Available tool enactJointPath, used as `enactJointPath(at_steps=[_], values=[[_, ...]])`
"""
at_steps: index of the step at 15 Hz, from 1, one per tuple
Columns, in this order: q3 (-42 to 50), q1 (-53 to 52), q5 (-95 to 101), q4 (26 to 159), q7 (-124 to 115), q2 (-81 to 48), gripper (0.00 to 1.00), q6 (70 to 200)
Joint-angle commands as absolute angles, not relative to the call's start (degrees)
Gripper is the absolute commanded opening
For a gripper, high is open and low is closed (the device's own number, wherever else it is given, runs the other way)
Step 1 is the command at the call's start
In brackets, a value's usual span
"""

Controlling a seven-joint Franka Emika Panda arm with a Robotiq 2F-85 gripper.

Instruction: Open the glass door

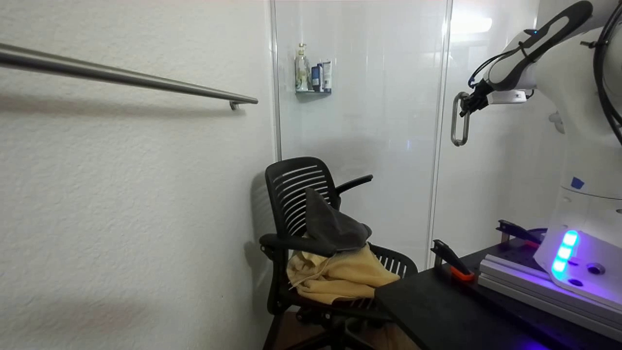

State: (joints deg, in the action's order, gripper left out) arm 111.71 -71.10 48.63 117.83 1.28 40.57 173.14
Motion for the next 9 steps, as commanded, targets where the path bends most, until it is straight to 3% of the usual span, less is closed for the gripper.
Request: enactJointPath(at_steps=[1, 9], values=[[106.4, -65.5, 41.7, 123.3, 3.0, 34.1, 0.06, 168.2], [96.5, -53.9, 30.6, 129.0, 9.4, 25.8, 0.06, 161.9]])
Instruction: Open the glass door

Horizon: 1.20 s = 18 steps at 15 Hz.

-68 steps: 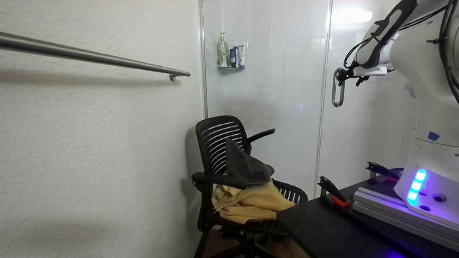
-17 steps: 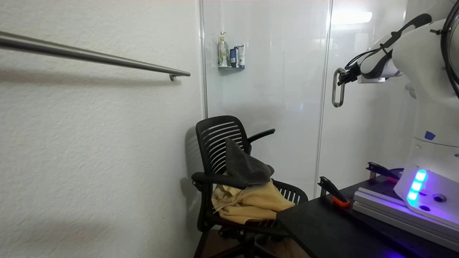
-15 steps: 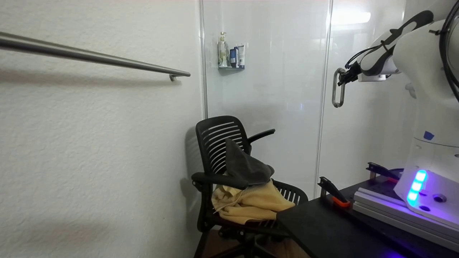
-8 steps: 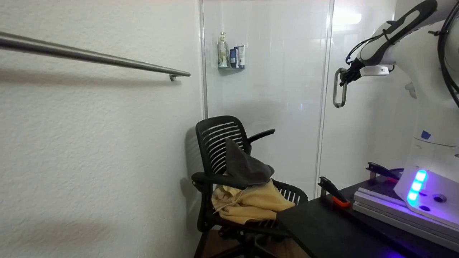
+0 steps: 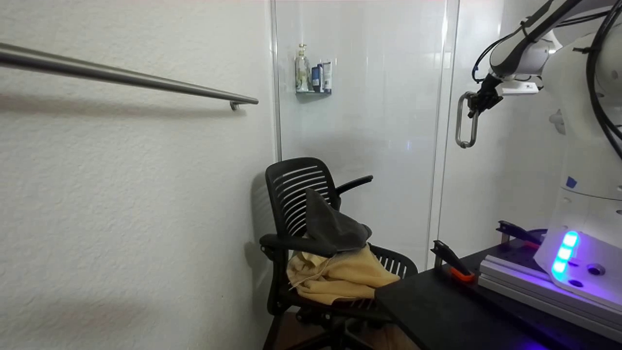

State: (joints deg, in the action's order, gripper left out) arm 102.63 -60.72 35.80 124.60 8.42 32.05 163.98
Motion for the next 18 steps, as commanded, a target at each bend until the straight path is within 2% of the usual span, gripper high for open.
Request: enactJointPath(at_steps=[1, 9, 18], values=[[94.9, -52.1, 29.1, 129.6, 10.3, 24.9, 0.06, 161.4], [79.7, -35.9, 19.0, 133.2, 16.3, 19.9, 0.06, 154.9], [56.2, -10.5, 13.2, 136.7, 18.0, 16.5, 0.06, 149.8]])
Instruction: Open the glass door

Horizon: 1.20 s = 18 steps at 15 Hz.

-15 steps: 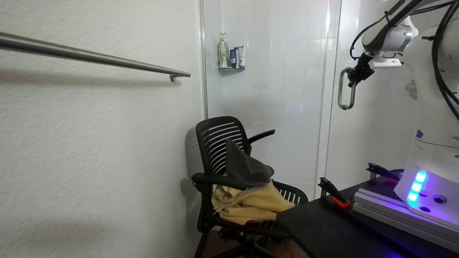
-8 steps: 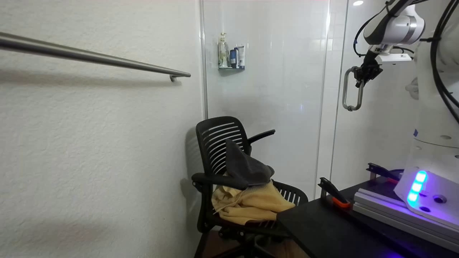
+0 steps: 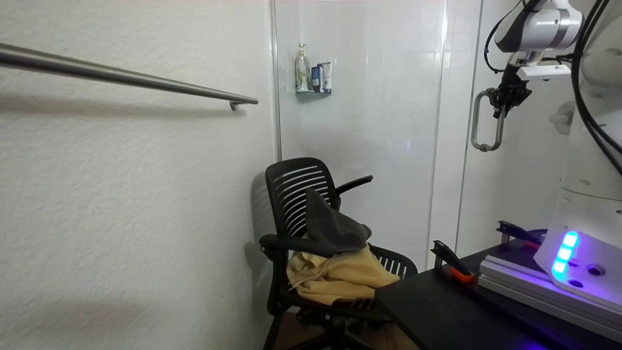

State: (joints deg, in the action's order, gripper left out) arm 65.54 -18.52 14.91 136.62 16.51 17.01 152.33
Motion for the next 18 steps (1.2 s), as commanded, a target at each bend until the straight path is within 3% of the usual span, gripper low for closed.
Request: enactJointPath(at_steps=[1, 10, 18], values=[[54.0, -8.0, 12.9, 137.1, 18.0, 16.6, 0.06, 149.6], [37.0, 10.6, 13.7, 140.9, 14.8, 19.2, 0.06, 146.0], [29.6, 19.7, 14.7, 143.5, 13.3, 22.6, 0.06, 142.1]])
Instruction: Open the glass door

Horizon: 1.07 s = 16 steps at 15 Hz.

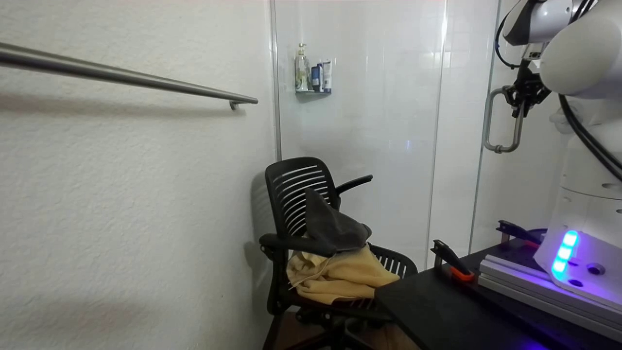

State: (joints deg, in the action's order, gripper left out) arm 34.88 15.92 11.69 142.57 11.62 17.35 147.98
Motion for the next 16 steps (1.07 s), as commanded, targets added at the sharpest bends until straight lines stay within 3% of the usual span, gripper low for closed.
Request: enactJointPath(at_steps=[1, 16], values=[[29.2, 20.2, 14.2, 143.9, 13.8, 23.3, 0.06, 141.0], [26.0, 24.8, 14.2, 143.1, 17.0, 26.0, 0.06, 130.2]])
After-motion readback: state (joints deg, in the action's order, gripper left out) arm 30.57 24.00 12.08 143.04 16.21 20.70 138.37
